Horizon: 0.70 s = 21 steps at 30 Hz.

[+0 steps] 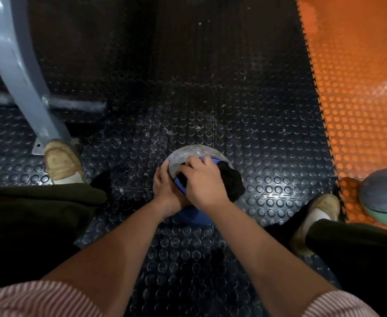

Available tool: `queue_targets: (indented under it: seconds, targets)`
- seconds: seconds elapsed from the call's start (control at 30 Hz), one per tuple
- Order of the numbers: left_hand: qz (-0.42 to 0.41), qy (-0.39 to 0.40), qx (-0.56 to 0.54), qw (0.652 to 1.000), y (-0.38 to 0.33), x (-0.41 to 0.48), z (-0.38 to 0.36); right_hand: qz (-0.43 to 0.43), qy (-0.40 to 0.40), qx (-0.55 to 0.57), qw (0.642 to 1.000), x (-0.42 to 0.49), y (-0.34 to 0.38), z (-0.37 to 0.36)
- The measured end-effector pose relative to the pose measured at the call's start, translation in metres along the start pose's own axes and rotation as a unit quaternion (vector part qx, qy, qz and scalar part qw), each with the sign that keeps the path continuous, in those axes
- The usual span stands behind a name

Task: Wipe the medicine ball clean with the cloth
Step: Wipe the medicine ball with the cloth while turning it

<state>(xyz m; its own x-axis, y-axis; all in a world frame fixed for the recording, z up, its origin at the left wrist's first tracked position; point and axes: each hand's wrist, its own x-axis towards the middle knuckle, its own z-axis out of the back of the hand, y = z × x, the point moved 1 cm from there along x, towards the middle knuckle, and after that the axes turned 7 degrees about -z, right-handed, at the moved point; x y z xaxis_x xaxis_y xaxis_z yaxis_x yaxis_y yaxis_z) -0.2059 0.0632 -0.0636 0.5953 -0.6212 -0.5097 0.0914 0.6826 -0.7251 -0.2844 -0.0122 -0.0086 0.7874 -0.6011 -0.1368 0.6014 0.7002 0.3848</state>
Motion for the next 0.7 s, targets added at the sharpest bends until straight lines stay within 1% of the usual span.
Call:
queue_targets:
  seconds: [0.07, 0.1, 0.17, 0.27, 0.33, 0.4, 0.47, 0.5, 0.57, 0.6, 0.63, 0.67, 0.7]
  targets:
    - [-0.002, 0.001, -0.005, 1.000, 0.000, -0.001, 0.000, 0.026, 0.017, -0.012, 0.999, 0.003, 0.002, 0.000]
    - [0.003, 0.011, -0.014, 1.000, 0.001, -0.002, 0.001, 0.026, 0.020, -0.010, 0.999, 0.005, -0.003, 0.002]
    - [0.014, 0.035, -0.025, 0.999, 0.003, -0.003, 0.004, -0.018, 0.014, 0.003, 1.000, 0.009, -0.024, 0.005]
    - [-0.001, 0.055, -0.011, 0.998, 0.001, -0.007, 0.006, -0.112, -0.033, 0.038, 0.992, 0.013, -0.054, 0.002]
    - [0.002, 0.052, -0.009, 0.999, 0.001, -0.004, 0.006, -0.132, -0.042, 0.060, 0.989, 0.014, -0.050, -0.001]
    - [0.009, 0.033, -0.022, 0.999, 0.002, -0.002, 0.001, -0.096, -0.038, 0.043, 0.994, 0.011, -0.030, -0.002]
    - [0.016, -0.012, -0.046, 0.999, 0.002, 0.001, -0.002, -0.015, -0.018, -0.005, 1.000, 0.005, -0.005, -0.003]
    - [0.023, -0.026, -0.054, 0.998, 0.002, 0.002, -0.003, 0.012, 0.000, -0.013, 1.000, 0.003, 0.001, -0.004]
    - [0.026, -0.013, -0.052, 0.998, 0.000, 0.002, -0.002, 0.022, 0.013, 0.001, 1.000, 0.006, -0.005, -0.003]
    - [0.024, -0.002, -0.050, 0.998, -0.001, 0.001, -0.001, 0.009, -0.001, 0.017, 1.000, 0.008, -0.013, -0.003]
    - [0.019, 0.005, -0.048, 0.999, -0.002, 0.001, 0.001, -0.018, -0.031, 0.036, 0.999, 0.008, -0.022, -0.002]
    - [0.014, 0.010, -0.045, 0.999, -0.002, 0.000, 0.002, -0.067, -0.065, 0.060, 0.994, 0.007, -0.033, -0.003]
    - [0.009, 0.014, -0.043, 0.999, -0.002, -0.001, 0.003, -0.134, -0.092, 0.088, 0.983, 0.005, -0.046, -0.006]
